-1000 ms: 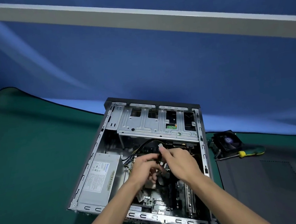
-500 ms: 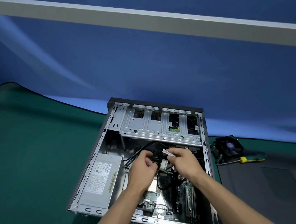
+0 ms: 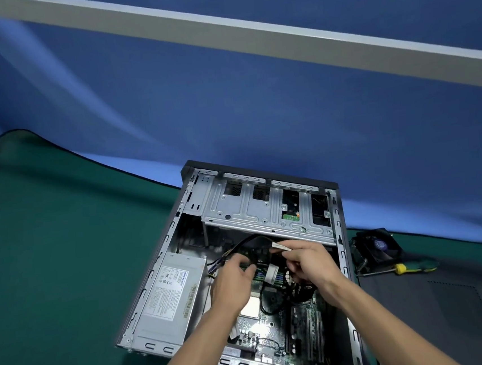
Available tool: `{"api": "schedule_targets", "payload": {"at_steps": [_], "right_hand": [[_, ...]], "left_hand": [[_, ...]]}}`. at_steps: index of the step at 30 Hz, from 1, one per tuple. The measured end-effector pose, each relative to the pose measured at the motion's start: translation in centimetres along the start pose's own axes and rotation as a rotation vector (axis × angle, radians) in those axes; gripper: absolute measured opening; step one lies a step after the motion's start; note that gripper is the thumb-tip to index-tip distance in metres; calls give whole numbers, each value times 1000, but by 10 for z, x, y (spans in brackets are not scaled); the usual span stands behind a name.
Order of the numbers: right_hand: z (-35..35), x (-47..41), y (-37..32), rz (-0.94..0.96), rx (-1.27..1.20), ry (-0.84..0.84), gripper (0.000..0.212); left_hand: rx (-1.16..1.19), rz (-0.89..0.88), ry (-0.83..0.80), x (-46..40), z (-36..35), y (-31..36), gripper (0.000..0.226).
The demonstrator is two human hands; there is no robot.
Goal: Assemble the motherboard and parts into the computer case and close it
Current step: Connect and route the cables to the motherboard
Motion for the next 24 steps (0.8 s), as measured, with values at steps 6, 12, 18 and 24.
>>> {"api": "schedule_targets", "payload": {"at_steps": [6, 12, 18, 24], "right_hand": [[2, -3, -1, -4, -57, 34, 31], [1, -3, -6, 75, 165, -16, 5], [-8, 3, -4, -28, 163, -240, 29], [-7, 7, -7, -26, 144, -253, 28]], "left_hand": [[243, 49, -225, 5, -13, 3, 14], [503, 131, -407, 11, -8, 13, 18], [776, 203, -498, 16, -2, 21, 12], [882, 221, -502, 16, -1, 23, 12]]}}
Point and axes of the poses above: each hand's wrist, its own x-axis away from the middle knuckle, its own z-axis out of the back of the hand, y = z × x, the point moved 3 cm from there along -x, towards the middle knuckle, and after that the axes turned 3 degrees about -z, right-handed, at the moved point
